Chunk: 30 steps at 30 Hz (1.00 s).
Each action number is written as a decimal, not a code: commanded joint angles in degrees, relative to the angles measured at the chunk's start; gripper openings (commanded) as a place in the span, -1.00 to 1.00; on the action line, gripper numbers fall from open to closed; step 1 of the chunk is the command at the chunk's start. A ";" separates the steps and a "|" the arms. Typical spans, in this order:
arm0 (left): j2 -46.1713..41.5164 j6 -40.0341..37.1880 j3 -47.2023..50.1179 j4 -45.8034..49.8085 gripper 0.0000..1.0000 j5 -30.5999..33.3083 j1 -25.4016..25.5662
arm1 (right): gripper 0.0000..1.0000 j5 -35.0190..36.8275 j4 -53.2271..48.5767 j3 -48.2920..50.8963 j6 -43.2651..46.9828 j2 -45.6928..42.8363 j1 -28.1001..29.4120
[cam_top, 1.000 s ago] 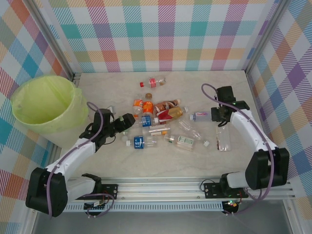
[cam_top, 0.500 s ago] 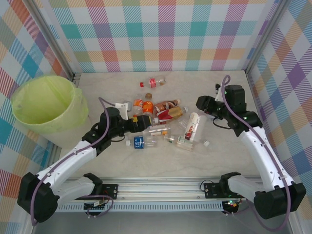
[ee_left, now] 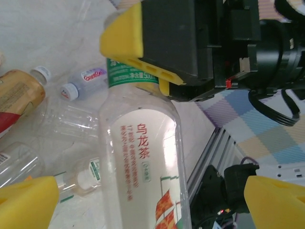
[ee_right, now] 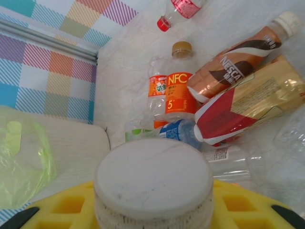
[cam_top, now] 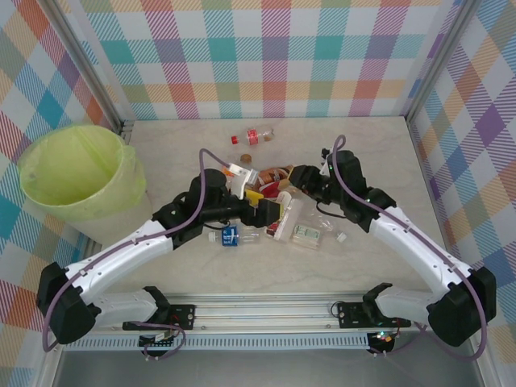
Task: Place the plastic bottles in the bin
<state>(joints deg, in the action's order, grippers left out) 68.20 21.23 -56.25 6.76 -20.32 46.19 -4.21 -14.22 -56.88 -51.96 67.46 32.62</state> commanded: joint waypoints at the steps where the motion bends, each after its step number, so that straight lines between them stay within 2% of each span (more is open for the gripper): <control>1: 2.96 -3.48 -4.22 9.54 1.00 4.60 3.52 | -0.48 3.35 4.36 -1.33 -1.56 1.25 2.43; 4: 6.17 -5.64 -7.70 17.19 1.00 9.31 4.69 | -0.46 4.15 4.86 -2.73 -0.95 2.13 3.95; 7: 8.14 -7.44 -9.76 20.84 0.90 8.85 4.76 | -0.45 4.10 6.23 -3.27 -0.68 2.55 4.55; 12: 9.24 -7.55 -10.42 21.66 0.42 10.58 4.94 | -0.43 2.20 7.38 -3.67 -1.63 3.28 4.82; 16: 8.63 -7.94 -9.80 19.74 0.22 10.98 4.85 | -0.38 1.84 8.05 -2.98 -1.52 2.77 4.82; 19: 7.16 -8.19 -7.65 15.67 0.14 8.87 4.51 | -0.15 1.05 8.70 -2.54 0.07 2.93 4.82; 22: 5.79 -7.76 -6.61 13.94 0.10 9.66 3.01 | 0.28 0.43 10.73 -2.53 1.49 2.40 4.82; 26: 4.12 -7.67 -9.64 19.40 0.02 22.41 1.18 | 0.52 3.89 12.26 -2.51 4.49 -0.73 4.73; 30: 0.33 -9.26 -11.86 23.11 0.01 33.02 -1.49 | 0.78 16.33 11.02 -0.36 5.66 -6.15 4.70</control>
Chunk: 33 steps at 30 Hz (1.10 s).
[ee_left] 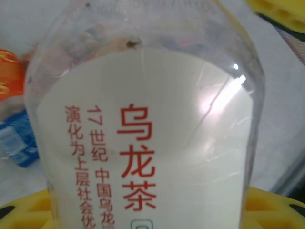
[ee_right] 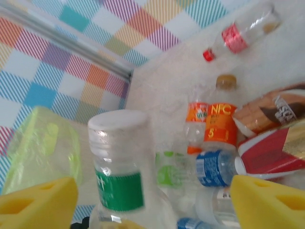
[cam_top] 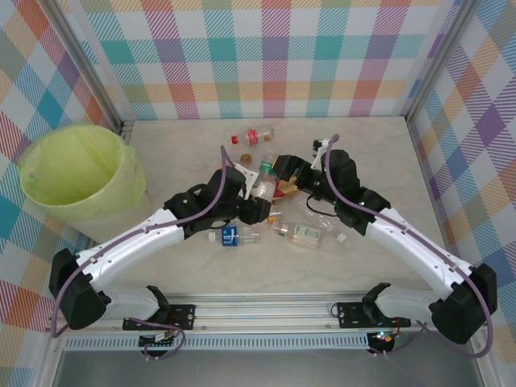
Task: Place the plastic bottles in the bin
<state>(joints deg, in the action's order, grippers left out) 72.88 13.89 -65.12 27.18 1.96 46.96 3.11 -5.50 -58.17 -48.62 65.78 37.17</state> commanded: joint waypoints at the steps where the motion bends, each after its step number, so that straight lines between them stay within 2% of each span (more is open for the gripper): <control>1: -5.40 -2.46 -3.30 2.86 0.02 12.68 -3.31 | 0.81 11.40 2.40 2.02 2.47 -5.57 0.19; 5: -8.67 -6.97 -7.19 3.05 0.03 26.70 -7.40 | 0.99 17.92 2.11 7.11 1.33 -9.12 0.18; 8: -9.47 -11.69 -10.27 0.25 0.01 31.00 -12.57 | 1.00 18.92 1.07 9.90 -1.01 -9.83 0.11; 12: -7.63 -14.54 -14.67 -2.75 0.00 35.79 -22.94 | 0.99 17.55 -0.25 12.61 -4.98 -9.97 0.10; 18: -4.08 -14.42 -18.91 -4.28 -0.01 37.84 -38.62 | 0.99 18.12 -2.79 14.76 -8.17 -11.06 0.10; 22: -1.14 -12.79 -21.40 -0.88 -0.02 37.32 -47.88 | 0.99 19.10 -2.52 15.97 -9.38 -11.85 0.11; 26: 2.34 -3.25 -23.32 6.54 0.00 31.49 -57.82 | 0.99 18.49 -3.11 14.73 -7.54 -11.89 0.11; 28: 3.55 -0.05 -23.01 8.83 -0.02 29.06 -60.02 | 0.99 17.84 -3.98 13.57 -5.84 -11.98 0.10; 33: 4.17 6.70 -18.99 10.26 0.01 29.06 -63.10 | 0.99 17.80 -6.49 12.23 -4.50 -12.74 0.10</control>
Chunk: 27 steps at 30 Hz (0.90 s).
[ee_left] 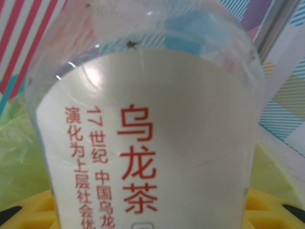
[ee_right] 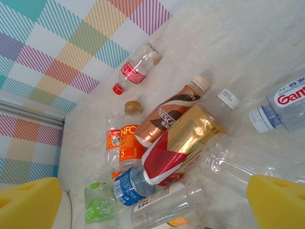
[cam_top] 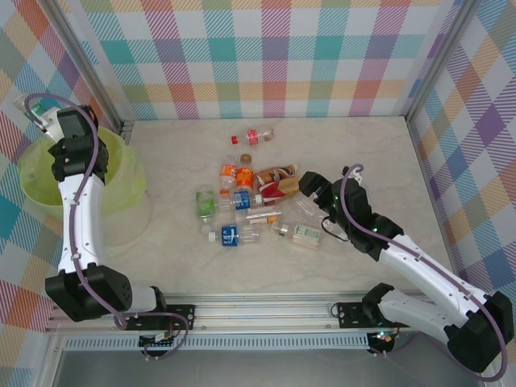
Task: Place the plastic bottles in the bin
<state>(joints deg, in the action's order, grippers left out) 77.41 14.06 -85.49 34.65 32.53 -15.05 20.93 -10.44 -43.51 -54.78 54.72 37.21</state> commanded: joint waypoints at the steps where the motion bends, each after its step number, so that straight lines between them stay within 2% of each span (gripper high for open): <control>1: -0.33 7.51 1.99 2.70 -0.01 -1.47 -1.25 | 0.99 -0.01 -1.71 -2.29 1.54 -1.95 0.05; 4: 0.34 9.89 4.13 2.18 -0.13 -2.74 -3.15 | 0.99 0.32 -2.00 -1.35 0.67 -2.88 0.05; 7: 1.56 12.16 4.72 3.42 -0.13 -3.22 -3.86 | 1.00 1.16 -2.04 -0.12 -0.21 -3.86 0.05; 12: 1.88 15.02 6.91 4.16 -0.10 0.12 -3.96 | 1.00 2.07 -2.56 0.05 -0.06 -5.01 0.05; 17: 1.29 15.31 8.12 3.18 0.27 -1.18 -3.98 | 1.00 2.27 -4.79 -1.86 1.72 -4.75 0.05; 19: 1.05 15.02 8.00 2.74 0.48 -1.68 -4.00 | 0.99 2.18 -6.22 -2.77 2.01 -4.06 0.05; 25: 0.28 13.28 6.16 3.11 0.76 -4.56 -3.94 | 0.99 2.45 -4.70 -1.57 0.39 -3.72 0.05; 27: -0.46 13.01 5.51 3.49 0.99 -5.90 -3.94 | 0.99 2.62 -4.10 -1.17 0.12 -3.69 0.05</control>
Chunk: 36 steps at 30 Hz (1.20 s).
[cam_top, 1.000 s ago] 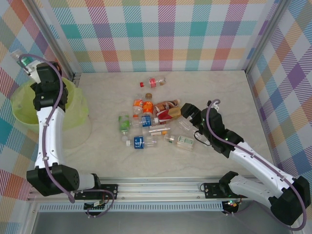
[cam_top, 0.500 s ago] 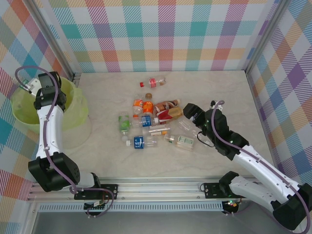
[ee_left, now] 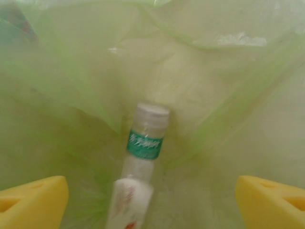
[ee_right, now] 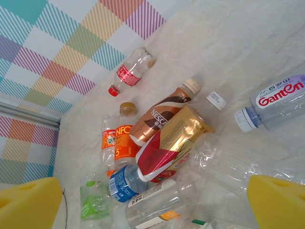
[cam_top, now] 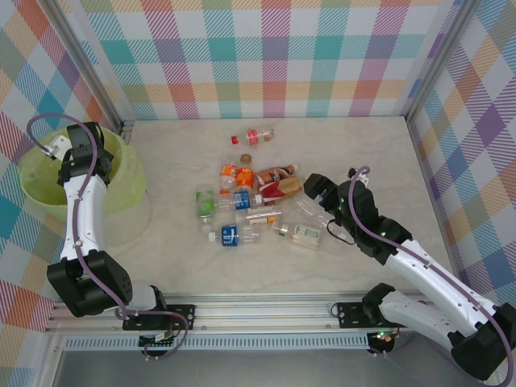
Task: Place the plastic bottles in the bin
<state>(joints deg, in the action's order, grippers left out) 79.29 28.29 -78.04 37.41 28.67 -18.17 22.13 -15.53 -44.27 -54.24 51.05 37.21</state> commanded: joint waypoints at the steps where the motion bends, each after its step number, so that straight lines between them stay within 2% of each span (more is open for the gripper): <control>1: -2.91 -1.89 -2.02 0.39 1.00 -3.64 -0.81 | 0.99 1.53 1.07 -0.43 -0.52 0.09 0.03; 4: -5.85 -3.29 -1.30 -1.14 1.00 -8.77 -0.46 | 0.99 1.86 1.10 -0.45 -0.42 0.41 0.05; 6: -8.13 -3.85 -1.15 -1.11 1.00 -8.81 1.05 | 0.99 1.95 1.04 -0.45 -0.40 0.75 0.05; 13: -16.62 -6.30 -3.02 2.27 1.00 -6.93 14.15 | 0.99 2.17 0.95 0.64 -1.40 1.08 0.05; 17: -19.59 -2.04 -2.65 3.53 1.00 -7.42 20.12 | 0.99 3.22 1.56 2.76 -3.12 0.35 0.05; 21: -22.53 3.05 2.97 -1.02 1.00 -12.37 24.60 | 0.99 3.53 1.27 4.15 -4.33 -0.24 0.07; 25: -19.17 3.56 3.31 1.55 1.00 -17.52 30.11 | 0.99 4.23 -0.28 5.30 -5.26 -1.89 0.05; 30: -12.96 -0.14 5.75 5.38 1.00 -19.13 38.04 | 1.00 5.37 -1.12 7.58 -6.66 -4.86 0.05; 36: -6.84 -2.47 12.77 5.14 1.00 -23.90 39.53 | 1.00 6.04 -1.88 8.63 -6.06 -7.66 -0.03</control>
<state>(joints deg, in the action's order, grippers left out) 71.48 27.77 -67.57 40.47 7.66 21.02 26.65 -16.82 -36.16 -59.86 44.73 37.19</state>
